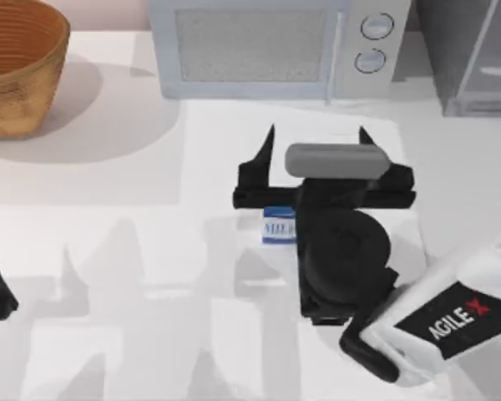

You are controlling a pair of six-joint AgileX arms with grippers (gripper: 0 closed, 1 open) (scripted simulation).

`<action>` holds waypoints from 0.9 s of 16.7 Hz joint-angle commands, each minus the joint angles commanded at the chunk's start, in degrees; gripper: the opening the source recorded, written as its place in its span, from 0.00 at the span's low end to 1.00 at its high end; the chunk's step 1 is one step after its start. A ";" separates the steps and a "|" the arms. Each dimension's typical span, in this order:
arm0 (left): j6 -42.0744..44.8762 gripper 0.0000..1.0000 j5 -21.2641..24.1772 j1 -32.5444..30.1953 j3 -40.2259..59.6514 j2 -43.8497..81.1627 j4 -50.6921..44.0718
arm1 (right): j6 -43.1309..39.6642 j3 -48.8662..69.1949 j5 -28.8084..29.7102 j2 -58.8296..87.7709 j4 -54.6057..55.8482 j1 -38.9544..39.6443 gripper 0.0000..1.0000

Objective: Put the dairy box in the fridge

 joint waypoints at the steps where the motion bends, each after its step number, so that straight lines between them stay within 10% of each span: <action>1: 0.00 1.00 0.00 0.00 0.00 0.00 0.00 | 0.05 1.22 1.68 4.45 2.37 1.44 1.00; 15: 0.00 1.00 0.00 0.00 0.00 0.00 0.00 | 0.54 6.68 8.37 24.22 12.48 7.25 1.00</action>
